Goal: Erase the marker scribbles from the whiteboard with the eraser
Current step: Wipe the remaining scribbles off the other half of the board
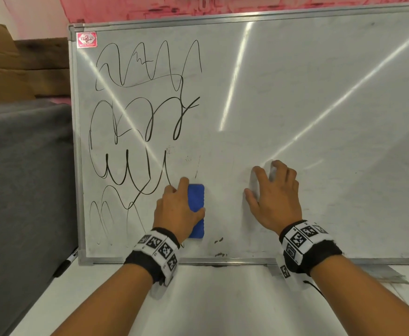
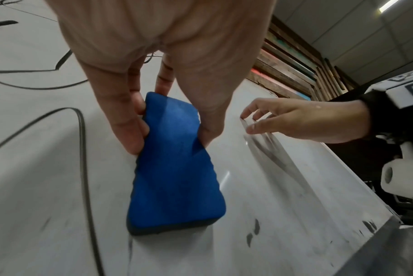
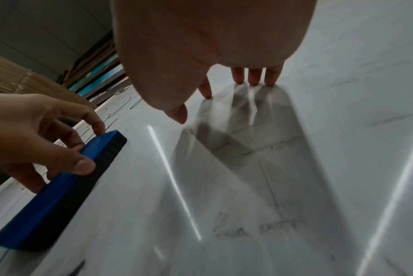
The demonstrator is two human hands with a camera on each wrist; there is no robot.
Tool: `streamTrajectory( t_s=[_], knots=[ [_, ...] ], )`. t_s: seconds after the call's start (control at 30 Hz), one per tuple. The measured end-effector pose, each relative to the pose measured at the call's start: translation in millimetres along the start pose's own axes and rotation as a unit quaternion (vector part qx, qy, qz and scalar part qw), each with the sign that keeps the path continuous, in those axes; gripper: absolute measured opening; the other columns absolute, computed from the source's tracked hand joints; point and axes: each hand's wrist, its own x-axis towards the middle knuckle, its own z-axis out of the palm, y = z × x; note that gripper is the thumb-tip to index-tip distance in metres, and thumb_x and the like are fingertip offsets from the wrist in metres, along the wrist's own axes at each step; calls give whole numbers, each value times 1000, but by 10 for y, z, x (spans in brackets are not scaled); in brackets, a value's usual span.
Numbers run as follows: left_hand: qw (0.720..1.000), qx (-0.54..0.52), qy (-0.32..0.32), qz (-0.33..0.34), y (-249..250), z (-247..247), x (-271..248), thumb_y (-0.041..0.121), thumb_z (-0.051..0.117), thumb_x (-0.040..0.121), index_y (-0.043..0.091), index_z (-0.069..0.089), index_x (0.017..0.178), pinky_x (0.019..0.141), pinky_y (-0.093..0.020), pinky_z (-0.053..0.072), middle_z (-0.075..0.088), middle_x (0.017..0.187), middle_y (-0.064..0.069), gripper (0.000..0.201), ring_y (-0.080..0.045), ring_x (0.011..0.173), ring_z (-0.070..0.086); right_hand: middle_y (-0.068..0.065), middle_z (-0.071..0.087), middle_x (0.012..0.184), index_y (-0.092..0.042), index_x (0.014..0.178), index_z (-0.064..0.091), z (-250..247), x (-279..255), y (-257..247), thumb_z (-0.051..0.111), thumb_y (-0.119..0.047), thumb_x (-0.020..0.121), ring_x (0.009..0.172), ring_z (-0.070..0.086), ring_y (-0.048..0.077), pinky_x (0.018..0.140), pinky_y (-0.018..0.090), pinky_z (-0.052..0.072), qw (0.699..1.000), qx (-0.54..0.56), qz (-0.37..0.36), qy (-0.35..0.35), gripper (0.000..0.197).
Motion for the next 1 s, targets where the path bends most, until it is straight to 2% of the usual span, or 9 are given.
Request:
streamTrajectory(
  t_s=[0.13,0.23,0.3,0.37,0.43,0.53,0.77,1.0],
  knots=[
    [1000,-5,-8,1,-16,1,51,49,77,73,24,44,123,72,-37,53,50,98,-3,65,-25,88,56,19,33,140,-22,132,49,1,9,-8,59,-49,88,121,34,39,95,52,41,1000,2,2,1,52],
    [1000,-13,26,5,52,-131,246,49,78,72,23,48,121,73,-36,52,52,98,-4,62,-26,88,56,19,33,139,-21,130,50,-8,16,-37,61,-48,88,119,34,39,94,51,40,1000,13,4,9,51],
    [999,-17,48,9,114,-227,389,49,77,73,25,47,126,74,-35,50,52,99,-4,66,-26,90,56,20,33,139,-21,130,50,0,26,-47,61,-48,88,119,34,39,94,51,40,1000,13,4,8,51],
    [998,-6,56,18,160,-266,450,50,75,75,31,38,135,75,-35,47,50,101,-3,72,-25,89,53,20,33,139,-21,130,50,15,33,-64,60,-48,88,119,34,39,94,52,40,1000,16,3,12,51],
    [997,6,65,29,178,-245,390,50,71,79,34,36,134,72,-35,50,48,101,-3,67,-25,85,53,20,33,140,-22,130,51,33,33,-83,60,-48,88,120,33,39,94,52,40,1000,21,2,14,51],
    [998,24,56,34,163,-154,241,47,67,84,30,46,130,67,-31,48,45,104,-1,53,-20,82,52,19,33,140,-22,131,51,59,38,-110,60,-48,88,122,33,39,96,53,39,1000,24,0,19,51],
    [999,26,37,19,167,-119,134,49,66,83,32,45,131,71,-31,51,44,107,0,56,-20,85,52,17,32,144,-26,134,48,70,118,-250,57,-51,89,128,32,37,101,53,34,999,41,-14,19,52],
    [994,-4,106,25,290,-379,573,52,70,80,29,52,120,70,-29,41,50,102,-2,50,-23,87,54,14,36,142,-25,134,50,-27,314,-459,54,-55,90,126,34,34,100,49,35,995,72,-68,20,54]
  ],
)
